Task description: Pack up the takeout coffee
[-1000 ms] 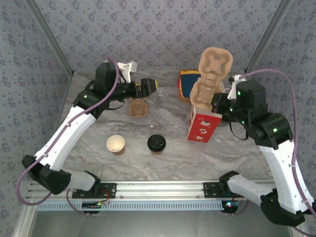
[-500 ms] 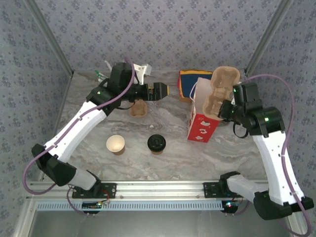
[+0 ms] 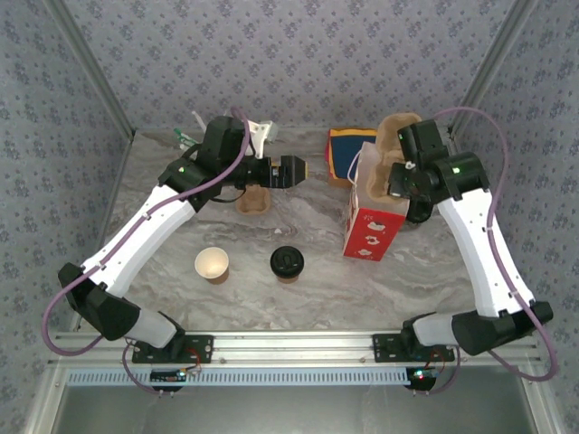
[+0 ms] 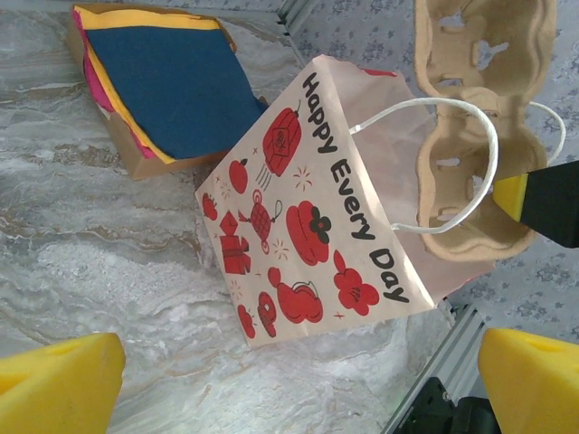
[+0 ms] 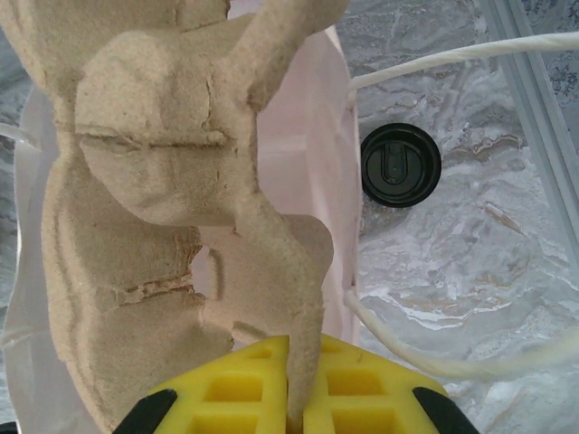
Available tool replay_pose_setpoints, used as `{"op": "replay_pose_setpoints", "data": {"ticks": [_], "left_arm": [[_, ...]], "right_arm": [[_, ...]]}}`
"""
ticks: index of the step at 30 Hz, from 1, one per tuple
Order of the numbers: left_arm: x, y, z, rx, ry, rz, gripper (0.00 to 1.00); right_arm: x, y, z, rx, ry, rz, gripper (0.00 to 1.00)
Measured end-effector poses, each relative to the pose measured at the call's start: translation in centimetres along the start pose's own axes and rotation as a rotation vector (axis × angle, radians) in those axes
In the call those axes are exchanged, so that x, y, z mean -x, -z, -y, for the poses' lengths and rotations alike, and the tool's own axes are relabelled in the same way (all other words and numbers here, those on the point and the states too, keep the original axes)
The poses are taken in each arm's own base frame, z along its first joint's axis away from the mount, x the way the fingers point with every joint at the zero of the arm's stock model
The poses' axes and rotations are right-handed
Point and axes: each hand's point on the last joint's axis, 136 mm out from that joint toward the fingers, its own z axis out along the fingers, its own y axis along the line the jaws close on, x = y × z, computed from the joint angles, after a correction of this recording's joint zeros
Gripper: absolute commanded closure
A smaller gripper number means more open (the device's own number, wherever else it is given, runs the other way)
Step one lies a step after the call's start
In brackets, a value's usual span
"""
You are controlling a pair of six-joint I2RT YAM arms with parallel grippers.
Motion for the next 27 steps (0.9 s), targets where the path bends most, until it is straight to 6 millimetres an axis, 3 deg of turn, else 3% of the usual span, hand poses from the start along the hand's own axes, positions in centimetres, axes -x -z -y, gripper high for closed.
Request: {"op": "replay_pose_setpoints", "data": {"ticks": [6,15,27], "left_arm": [[0.0,0.1,-0.5,0.017,0.001,0.0,0.0],[0.2,0.0,-1.3,0.045,0.0,0.007,0.0],[0.5,0.1,-1.8,0.056,0.008,0.012,0.0]], "right_arm": [[-0.8,-1.2,-0.6,-0.059,0.066,-0.056,0.91],[-2.0,-1.4,-1.1,-0.093,0.115,-0.089,0.91],[-3.5,-3.2,-0.7,-0.146,0.134,-0.157,0.91]]}}
